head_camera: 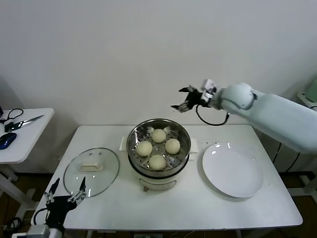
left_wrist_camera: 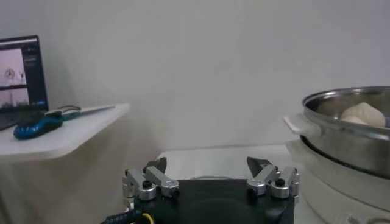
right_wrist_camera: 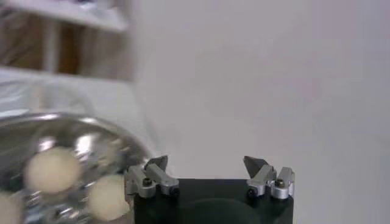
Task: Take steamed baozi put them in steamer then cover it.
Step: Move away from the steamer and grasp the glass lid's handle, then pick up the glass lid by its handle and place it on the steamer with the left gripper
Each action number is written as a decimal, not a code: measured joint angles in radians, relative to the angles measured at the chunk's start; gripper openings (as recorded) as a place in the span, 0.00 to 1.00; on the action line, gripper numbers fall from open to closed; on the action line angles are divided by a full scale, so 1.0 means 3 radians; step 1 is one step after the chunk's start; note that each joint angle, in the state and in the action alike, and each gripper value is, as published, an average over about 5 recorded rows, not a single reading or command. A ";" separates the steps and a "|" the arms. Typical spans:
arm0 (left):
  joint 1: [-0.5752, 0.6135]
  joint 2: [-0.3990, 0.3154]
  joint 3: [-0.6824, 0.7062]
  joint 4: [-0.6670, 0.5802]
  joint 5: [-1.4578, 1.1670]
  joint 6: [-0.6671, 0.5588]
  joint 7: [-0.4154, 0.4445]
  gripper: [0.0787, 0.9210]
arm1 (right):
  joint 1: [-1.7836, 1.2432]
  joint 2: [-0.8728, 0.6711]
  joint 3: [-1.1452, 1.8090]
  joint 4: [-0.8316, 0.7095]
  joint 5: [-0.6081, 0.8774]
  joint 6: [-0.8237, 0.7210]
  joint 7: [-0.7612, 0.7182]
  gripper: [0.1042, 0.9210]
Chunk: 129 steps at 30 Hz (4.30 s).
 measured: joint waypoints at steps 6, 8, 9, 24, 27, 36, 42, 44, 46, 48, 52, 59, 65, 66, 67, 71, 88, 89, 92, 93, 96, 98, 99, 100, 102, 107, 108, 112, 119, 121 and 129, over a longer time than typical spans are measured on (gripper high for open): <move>-0.0084 0.0085 0.0017 0.0062 0.0022 -0.0030 -0.0011 0.88 | -0.1304 -0.0337 0.1327 0.0255 -0.0176 0.0194 0.0214 0.88; -0.0107 0.0116 0.0028 0.0084 0.0041 -0.0049 -0.0014 0.88 | -0.1746 -0.0365 0.1771 0.0320 -0.0239 0.0287 0.0244 0.88; -0.0120 0.0131 0.0032 0.0097 0.0057 -0.0064 -0.0018 0.88 | -0.1965 -0.0363 0.1990 0.0348 -0.0269 0.0338 0.0253 0.88; -0.0284 0.0256 0.0011 0.0395 0.0632 -0.0533 -0.0199 0.88 | -0.4932 0.0494 0.4620 0.0412 -0.0735 0.1502 0.0166 0.88; -0.0299 0.0283 0.0007 0.0482 0.0905 -0.0664 -0.0361 0.88 | -0.5231 0.0711 0.4830 0.0416 -0.0814 0.1757 0.0167 0.88; -0.0274 0.0415 0.0048 0.0885 0.2502 -0.1043 -0.1163 0.88 | -0.5712 0.1194 0.5067 0.0403 -0.1132 0.2241 0.0313 0.88; -0.0329 0.0442 0.0130 0.1235 0.3524 -0.1123 -0.1548 0.88 | -0.5876 0.1379 0.5069 0.0394 -0.1326 0.2369 0.0452 0.88; -0.0373 0.0445 0.0154 0.1350 0.3770 -0.1135 -0.1624 0.88 | -0.5926 0.1426 0.5070 0.0399 -0.1376 0.2403 0.0495 0.88; -0.0431 0.0444 0.0179 0.1464 0.3968 -0.1142 -0.1674 0.88 | -0.5969 0.1468 0.5072 0.0404 -0.1416 0.2436 0.0534 0.88; -0.0496 0.0444 0.0206 0.1575 0.4129 -0.1144 -0.1701 0.88 | -0.6005 0.1503 0.5076 0.0404 -0.1448 0.2468 0.0566 0.88; -0.0635 0.0456 0.0264 0.1776 0.4362 -0.1135 -0.1702 0.88 | -0.6068 0.1561 0.5081 0.0405 -0.1510 0.2526 0.0605 0.88; -0.0939 0.0496 0.0382 0.2152 0.4605 -0.1098 -0.1619 0.88 | -0.6167 0.1654 0.5110 0.0452 -0.1569 0.2605 0.0649 0.88; -0.1249 0.0541 0.0466 0.2491 0.4696 -0.1045 -0.1550 0.88 | -0.6236 0.1697 0.5142 0.0479 -0.1592 0.2665 0.0675 0.88; -0.1300 0.0551 0.0478 0.2543 0.4706 -0.1033 -0.1540 0.88 | -0.6247 0.1703 0.5147 0.0481 -0.1595 0.2673 0.0679 0.88; -0.1350 0.0561 0.0489 0.2592 0.4714 -0.1021 -0.1531 0.88 | -0.6256 0.1710 0.5152 0.0481 -0.1599 0.2680 0.0681 0.88; -0.1531 0.0598 0.0535 0.2756 0.4727 -0.0973 -0.1495 0.88 | -0.6283 0.1737 0.5168 0.0480 -0.1617 0.2697 0.0687 0.88; -0.2019 0.0665 0.0619 0.3215 0.4801 -0.0853 -0.1422 0.76 | -0.6298 0.1827 0.5142 0.0449 -0.1700 0.2734 0.0696 0.88; -0.2030 0.0666 0.0615 0.3233 0.4809 -0.0850 -0.1420 0.73 | -0.6296 0.1828 0.5140 0.0447 -0.1703 0.2735 0.0696 0.88; -0.2049 0.0662 0.0608 0.3275 0.4828 -0.0841 -0.1419 0.63 | -0.6294 0.1833 0.5134 0.0446 -0.1708 0.2740 0.0697 0.88; -0.2051 0.0660 0.0606 0.3284 0.4832 -0.0839 -0.1419 0.59 | -0.6293 0.1835 0.5132 0.0445 -0.1710 0.2742 0.0698 0.88; -0.2053 0.0653 0.0603 0.3302 0.4838 -0.0833 -0.1419 0.49 | -0.6291 0.1843 0.5126 0.0443 -0.1713 0.2748 0.0699 0.88; -0.2050 0.0646 0.0600 0.3308 0.4839 -0.0832 -0.1418 0.43 | -0.6289 0.1847 0.5123 0.0442 -0.1715 0.2749 0.0700 0.88; -0.2048 0.0642 0.0599 0.3308 0.4838 -0.0830 -0.1418 0.38 | -0.6288 0.1848 0.5121 0.0442 -0.1717 0.2750 0.0700 0.88; -0.2046 0.0639 0.0598 0.3309 0.4835 -0.0829 -0.1418 0.35 | -0.6285 0.1848 0.5118 0.0441 -0.1720 0.2750 0.0700 0.88; -0.2041 0.0632 0.0599 0.3309 0.4826 -0.0827 -0.1418 0.28 | -0.6279 0.1850 0.5112 0.0441 -0.1728 0.2749 0.0700 0.88; -0.2031 0.0630 0.0606 0.3287 0.4783 -0.0829 -0.1413 0.12 | -0.6261 0.1857 0.5104 0.0441 -0.1747 0.2738 0.0705 0.88; -0.2025 0.0635 0.0609 0.3272 0.4768 -0.0829 -0.1408 0.10 | -0.6258 0.1857 0.5104 0.0440 -0.1751 0.2735 0.0709 0.88; -0.1990 0.0679 0.0632 0.3155 0.4660 -0.0807 -0.1361 0.08 | -0.6249 0.1852 0.5106 0.0432 -0.1758 0.2729 0.0725 0.88; -0.1904 0.0880 0.0614 0.2714 0.4245 -0.0699 -0.1157 0.08 | -0.6237 0.1855 0.5116 0.0449 -0.1808 0.2688 0.0767 0.88; -0.1872 0.0971 0.0591 0.2539 0.4094 -0.0621 -0.1054 0.08 | -0.6234 0.1851 0.5116 0.0450 -0.1827 0.2673 0.0769 0.88; -0.1785 0.1402 0.0584 0.1731 0.3601 -0.0061 -0.0544 0.08 | -0.6204 0.1845 0.5093 0.0451 -0.1869 0.2650 0.0781 0.88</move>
